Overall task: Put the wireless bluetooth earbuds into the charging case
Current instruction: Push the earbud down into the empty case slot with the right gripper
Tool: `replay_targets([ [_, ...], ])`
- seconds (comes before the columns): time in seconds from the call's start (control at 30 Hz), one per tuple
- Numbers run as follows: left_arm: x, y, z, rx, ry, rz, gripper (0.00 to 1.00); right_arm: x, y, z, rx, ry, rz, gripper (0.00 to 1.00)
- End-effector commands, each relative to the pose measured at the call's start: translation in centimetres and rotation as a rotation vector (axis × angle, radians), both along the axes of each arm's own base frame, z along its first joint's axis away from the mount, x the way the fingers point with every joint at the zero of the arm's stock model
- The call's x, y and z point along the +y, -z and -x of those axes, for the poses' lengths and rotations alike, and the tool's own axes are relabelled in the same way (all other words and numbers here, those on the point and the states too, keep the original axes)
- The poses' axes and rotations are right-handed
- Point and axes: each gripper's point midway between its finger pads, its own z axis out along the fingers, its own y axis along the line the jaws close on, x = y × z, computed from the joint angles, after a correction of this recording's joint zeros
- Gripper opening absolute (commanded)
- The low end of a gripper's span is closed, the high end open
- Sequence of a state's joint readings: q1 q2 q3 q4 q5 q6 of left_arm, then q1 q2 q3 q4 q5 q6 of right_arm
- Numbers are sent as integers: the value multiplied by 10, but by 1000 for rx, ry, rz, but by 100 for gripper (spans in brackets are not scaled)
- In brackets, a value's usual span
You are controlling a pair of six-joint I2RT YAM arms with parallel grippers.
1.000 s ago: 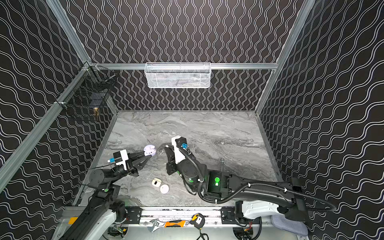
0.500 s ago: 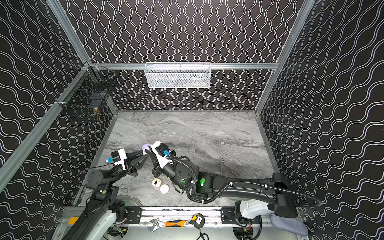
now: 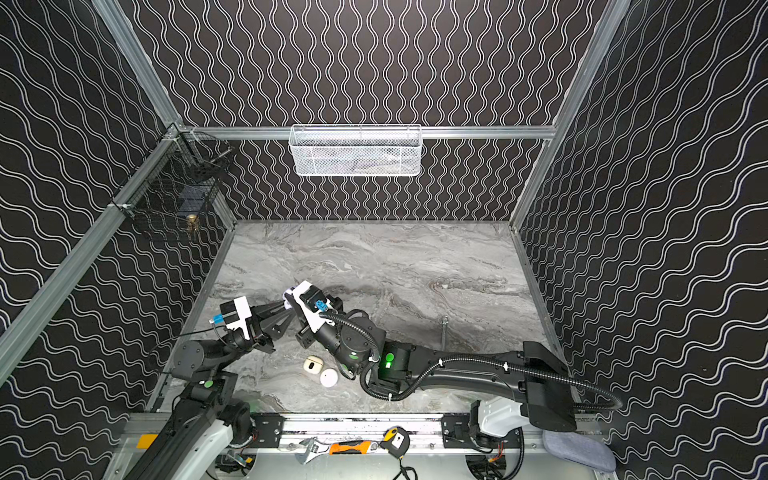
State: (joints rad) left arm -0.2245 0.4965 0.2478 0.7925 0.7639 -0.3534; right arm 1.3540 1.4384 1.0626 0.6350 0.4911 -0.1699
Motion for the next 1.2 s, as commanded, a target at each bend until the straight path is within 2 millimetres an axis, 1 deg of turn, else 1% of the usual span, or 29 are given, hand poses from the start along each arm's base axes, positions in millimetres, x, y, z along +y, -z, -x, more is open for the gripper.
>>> replay_targets([
  [0.0, 0, -7, 4, -17, 9, 8, 0, -1, -12, -1, -24, 0, -45, 6],
  [0.27, -1, -7, 3, -12, 19, 18, 0, 3, -4, -3, -21, -7, -31, 6],
  [0.43, 0, -11, 4, -18, 18, 21, 0, 3, 5, -4, -12, -2, -25, 5],
  [0.67, 1, -9, 4, -13, 11, 20, 0, 5, 17, -8, -5, 20, -1, 5],
  [0.8, 1, -9, 4, -12, 11, 21, 0, 4, 21, -6, 4, 9, 3, 5],
  [0.87, 1, -11, 4, -14, 13, 24, 0, 1, 17, -5, 5, 7, -18, 5],
  [0.9, 1, -10, 4, -13, 12, 24, 0, 0, 26, -5, 11, 6, -2, 5],
  [0.93, 1, -10, 4, -13, 10, 24, 0, -1, 30, -4, 14, 3, 6, 5],
  [1.17, 3, -11, 7, -19, 0, 22, 0, -1, 36, -3, 21, -6, 10, 5],
])
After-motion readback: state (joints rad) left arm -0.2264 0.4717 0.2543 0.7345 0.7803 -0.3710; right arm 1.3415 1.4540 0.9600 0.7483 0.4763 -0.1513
